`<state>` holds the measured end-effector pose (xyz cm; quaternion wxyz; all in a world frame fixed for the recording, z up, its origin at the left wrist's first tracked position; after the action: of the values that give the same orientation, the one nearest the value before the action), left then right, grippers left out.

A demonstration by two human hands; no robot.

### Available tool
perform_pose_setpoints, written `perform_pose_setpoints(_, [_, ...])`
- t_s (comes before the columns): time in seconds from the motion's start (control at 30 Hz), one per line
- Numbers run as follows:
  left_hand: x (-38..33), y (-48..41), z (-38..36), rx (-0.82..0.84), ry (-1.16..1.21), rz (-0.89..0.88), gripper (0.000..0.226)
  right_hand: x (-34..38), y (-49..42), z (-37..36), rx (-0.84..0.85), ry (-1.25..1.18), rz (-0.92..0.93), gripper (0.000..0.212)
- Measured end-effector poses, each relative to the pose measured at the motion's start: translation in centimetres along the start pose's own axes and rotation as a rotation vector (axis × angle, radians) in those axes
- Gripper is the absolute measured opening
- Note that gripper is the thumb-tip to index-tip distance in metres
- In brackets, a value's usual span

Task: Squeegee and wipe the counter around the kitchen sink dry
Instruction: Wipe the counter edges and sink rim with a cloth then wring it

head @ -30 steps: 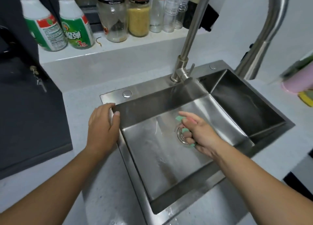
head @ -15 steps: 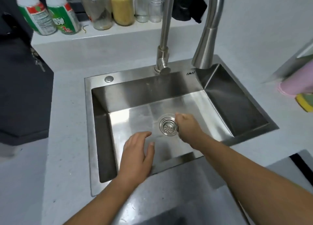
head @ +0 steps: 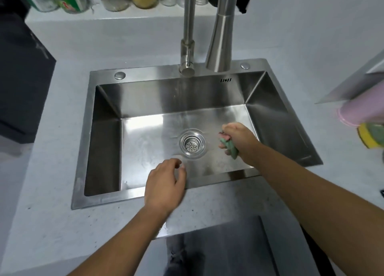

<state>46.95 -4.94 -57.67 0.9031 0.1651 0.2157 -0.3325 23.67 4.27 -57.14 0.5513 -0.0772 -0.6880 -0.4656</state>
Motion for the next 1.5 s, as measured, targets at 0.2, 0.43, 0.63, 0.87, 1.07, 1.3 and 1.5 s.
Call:
perform_pose_setpoints(0.2, [0.0,0.6,0.4,-0.004,0.0,-0.026,0.026,-0.2,1.1,2.9,-0.066,0.06,-0.108,0.023])
perform_pose_setpoints(0.43, [-4.0,-2.9,-0.1,-0.012,0.03,-0.022,0.034,3.6,-2.0,10.0,-0.063,-0.076,-0.03,0.027])
perform_pose_setpoints(0.63, [-13.1,-12.0,-1.9,-0.039,-0.02,-0.09,0.054,9.1,-8.4,14.3,0.044,-0.15,0.112,0.018])
perform_pose_setpoints(0.87, [-18.3,-25.5,-1.8,-0.224,-0.15,-0.012,0.058,16.2,-18.5,18.0,-0.187,0.035,0.392,0.019])
perform_pose_setpoints(1.07, [-15.7,-30.3,-2.7,-0.192,-0.389,0.102,0.063,22.8,-22.2,5.3,0.064,0.711,0.773,0.042])
perform_pose_setpoints(1.3, [-15.5,-30.6,-2.6,-0.207,-0.406,0.055,0.068,19.5,-23.9,-1.0,0.351,1.059,0.85,0.046])
perform_pose_setpoints(1.5, [-15.1,-30.5,-2.7,-0.247,-0.421,0.006,0.065,21.4,-23.9,-5.5,0.478,1.22,0.993,0.051])
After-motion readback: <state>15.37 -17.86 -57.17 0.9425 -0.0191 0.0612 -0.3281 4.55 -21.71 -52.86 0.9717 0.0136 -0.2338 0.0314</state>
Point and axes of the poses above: each hand's wrist, its own y-axis away from the middle knuckle, its own z-axis out of the back of the hand, x = y × z, the point moved 8 cm from there along -y, towards the middle knuckle, and after that the axes turned 7 degrees about -y, right-handed, at the moved point
